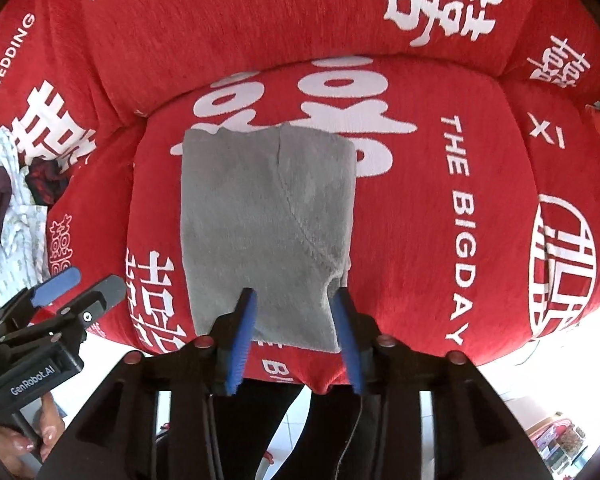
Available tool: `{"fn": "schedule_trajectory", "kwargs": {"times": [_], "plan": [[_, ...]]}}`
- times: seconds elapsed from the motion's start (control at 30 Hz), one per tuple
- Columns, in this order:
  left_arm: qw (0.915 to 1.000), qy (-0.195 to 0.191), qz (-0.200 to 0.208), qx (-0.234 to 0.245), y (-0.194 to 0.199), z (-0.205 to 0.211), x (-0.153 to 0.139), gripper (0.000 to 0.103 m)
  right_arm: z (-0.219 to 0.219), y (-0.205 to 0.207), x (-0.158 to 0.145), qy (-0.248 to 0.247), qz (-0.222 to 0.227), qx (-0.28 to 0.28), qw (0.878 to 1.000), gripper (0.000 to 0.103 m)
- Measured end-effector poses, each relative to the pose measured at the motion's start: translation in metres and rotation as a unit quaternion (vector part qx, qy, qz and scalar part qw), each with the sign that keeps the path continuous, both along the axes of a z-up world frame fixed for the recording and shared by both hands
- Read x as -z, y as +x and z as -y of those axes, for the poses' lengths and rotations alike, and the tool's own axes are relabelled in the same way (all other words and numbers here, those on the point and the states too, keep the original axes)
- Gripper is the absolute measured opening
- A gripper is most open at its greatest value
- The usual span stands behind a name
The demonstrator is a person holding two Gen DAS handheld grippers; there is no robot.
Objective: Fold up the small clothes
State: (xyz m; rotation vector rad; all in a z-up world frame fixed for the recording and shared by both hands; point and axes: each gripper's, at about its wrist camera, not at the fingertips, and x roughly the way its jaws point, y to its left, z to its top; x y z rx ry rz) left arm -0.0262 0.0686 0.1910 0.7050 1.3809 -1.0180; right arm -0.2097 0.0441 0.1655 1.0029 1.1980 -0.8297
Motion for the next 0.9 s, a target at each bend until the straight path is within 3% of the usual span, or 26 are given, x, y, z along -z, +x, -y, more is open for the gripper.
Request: {"fn": "schedule_trajectory", "kwargs": {"times": [0.03, 0.1, 0.17, 0.47, 0.9], "plan": [[1.0000, 0.002, 0.002, -0.001, 0.001, -0.001, 0.000, 0.087, 0.000, 0.000, -0.002, -0.005, -0.001, 0.001, 1.000, 0.059], [0.9999, 0.007, 0.007, -0.003, 0.001, -0.002, 0.000, 0.103, -0.001, 0.000, -0.005, -0.014, -0.001, 0.004, 1.000, 0.074], [0.9999, 0.008, 0.013, 0.002, 0.000, -0.004, -0.001, 0.103, -0.001, 0.000, -0.008, -0.020, -0.002, 0.008, 1.000, 0.080], [0.9969, 0.005, 0.078, 0.005, -0.001, -0.005, -0.014, 0.103, -0.004, 0.000, -0.018, -0.050, -0.020, 0.013, 0.998, 0.085], [0.9970, 0.011, 0.076, -0.005, 0.004, -0.006, -0.018, 0.103, -0.010, 0.007, -0.020, -0.048, -0.032, -0.002, 0.998, 0.085]]}}
